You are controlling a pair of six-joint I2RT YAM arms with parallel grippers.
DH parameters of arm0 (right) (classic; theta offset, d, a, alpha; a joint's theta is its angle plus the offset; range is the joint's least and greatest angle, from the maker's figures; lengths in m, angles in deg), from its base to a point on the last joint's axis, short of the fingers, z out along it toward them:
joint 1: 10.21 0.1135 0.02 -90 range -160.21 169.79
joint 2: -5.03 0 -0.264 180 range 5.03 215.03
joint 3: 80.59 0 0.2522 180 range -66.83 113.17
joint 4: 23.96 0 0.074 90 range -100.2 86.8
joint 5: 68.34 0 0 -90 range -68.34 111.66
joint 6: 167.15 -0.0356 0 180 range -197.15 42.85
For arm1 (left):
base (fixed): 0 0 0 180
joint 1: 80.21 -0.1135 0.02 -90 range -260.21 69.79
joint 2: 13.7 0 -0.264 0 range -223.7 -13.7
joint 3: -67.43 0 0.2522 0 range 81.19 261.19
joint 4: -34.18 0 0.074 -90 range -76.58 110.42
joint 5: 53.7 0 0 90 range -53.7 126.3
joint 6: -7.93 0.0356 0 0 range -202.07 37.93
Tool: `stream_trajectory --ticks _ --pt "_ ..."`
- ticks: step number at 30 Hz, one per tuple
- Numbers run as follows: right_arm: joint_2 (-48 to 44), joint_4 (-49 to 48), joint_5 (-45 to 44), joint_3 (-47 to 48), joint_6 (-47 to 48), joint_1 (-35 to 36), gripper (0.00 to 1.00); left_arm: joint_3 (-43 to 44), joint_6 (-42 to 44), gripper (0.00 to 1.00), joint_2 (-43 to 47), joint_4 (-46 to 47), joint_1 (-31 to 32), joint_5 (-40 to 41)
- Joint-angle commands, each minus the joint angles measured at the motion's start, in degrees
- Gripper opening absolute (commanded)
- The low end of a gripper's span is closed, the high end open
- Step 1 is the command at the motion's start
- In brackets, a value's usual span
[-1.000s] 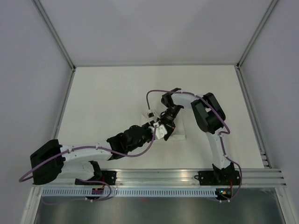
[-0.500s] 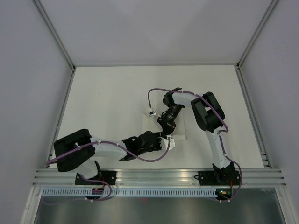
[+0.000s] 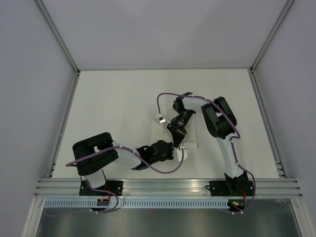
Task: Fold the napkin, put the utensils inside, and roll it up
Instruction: Roll the napkin at the center of the board.
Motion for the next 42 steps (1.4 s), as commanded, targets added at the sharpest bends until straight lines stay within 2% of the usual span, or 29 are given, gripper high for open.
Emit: stream_trajectory --ticks 1,12,15,16,19,22,28,35,39,42 --pt "3.57 -8.31 -10.1 -0.05 3.57 -1.13 0.04 1.27 2.01 0.35 -1.91 -0.09 -0.47 -1.81" --pt "3.75 -7.35 -9.49 0.66 4.37 -1.66 0.06 5.23 -1.59 0.06 -2.35 -11.17 -2.05 -8.57" --pt "2.34 -8.05 -8.87 0.04 4.02 -2.01 0.16 8.21 -4.4 0.02 -1.74 -17.49 -3.54 -12.87" --pt "1.12 -8.4 -8.52 -0.39 3.84 -2.27 0.26 8.83 -6.06 0.02 -1.48 -18.98 -4.59 -14.28" --pt "-1.95 -9.63 -7.64 -1.45 2.87 -2.97 0.42 10.41 -9.05 0.02 -0.42 -21.98 -6.61 -19.02" --pt "-4.42 -11.21 -6.33 -2.07 0.69 -3.68 0.52 12.87 -11.17 0.02 -0.33 -26.02 -8.46 -23.51" --pt "-10.4 -15.95 -3.25 -3.29 -5.03 -7.54 0.56 14.64 -14.59 0.02 -0.24 -28.4 -12.15 -31.51" --pt "-20.06 -28.16 0.97 -9.35 -13.73 -16.59 0.56 17.18 -19.43 0.02 -2.87 -30.16 -17.34 -42.84" --pt "-27.35 -34.49 0.71 -17.68 -12.96 -19.93 0.56 19.03 -22.85 0.02 -6.56 -31.21 -21.29 -49.87" --pt "-36.56 -37.4 0.44 -24.71 -8.92 -20.2 0.57 20.52 -24.36 0.02 -9.89 -32.09 -23.49 -54.62"
